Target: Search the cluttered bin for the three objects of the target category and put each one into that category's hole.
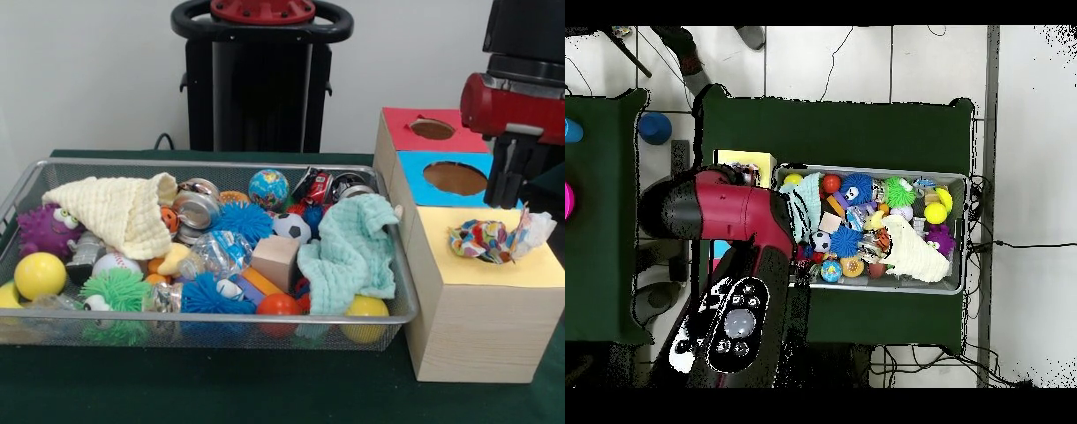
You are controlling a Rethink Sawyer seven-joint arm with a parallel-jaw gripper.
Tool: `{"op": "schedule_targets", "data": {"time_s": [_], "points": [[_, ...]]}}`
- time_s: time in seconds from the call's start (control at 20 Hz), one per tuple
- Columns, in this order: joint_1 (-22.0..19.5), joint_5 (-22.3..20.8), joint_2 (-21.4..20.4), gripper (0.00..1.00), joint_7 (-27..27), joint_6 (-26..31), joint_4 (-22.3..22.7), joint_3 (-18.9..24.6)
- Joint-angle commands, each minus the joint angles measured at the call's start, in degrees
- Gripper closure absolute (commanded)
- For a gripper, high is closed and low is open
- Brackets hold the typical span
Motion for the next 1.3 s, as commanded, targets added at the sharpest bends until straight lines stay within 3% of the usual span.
{"op": "schedule_targets", "data": {"time_s": [0.05, 1.3], "points": [[-0.1, 1.8, 4.0, 1.0, 15.5, -2.6, -0.6, 1.3], [0.6, 2.7, 5.9, 1.0, 15.4, -4.1, -1.2, 0.2]]}}
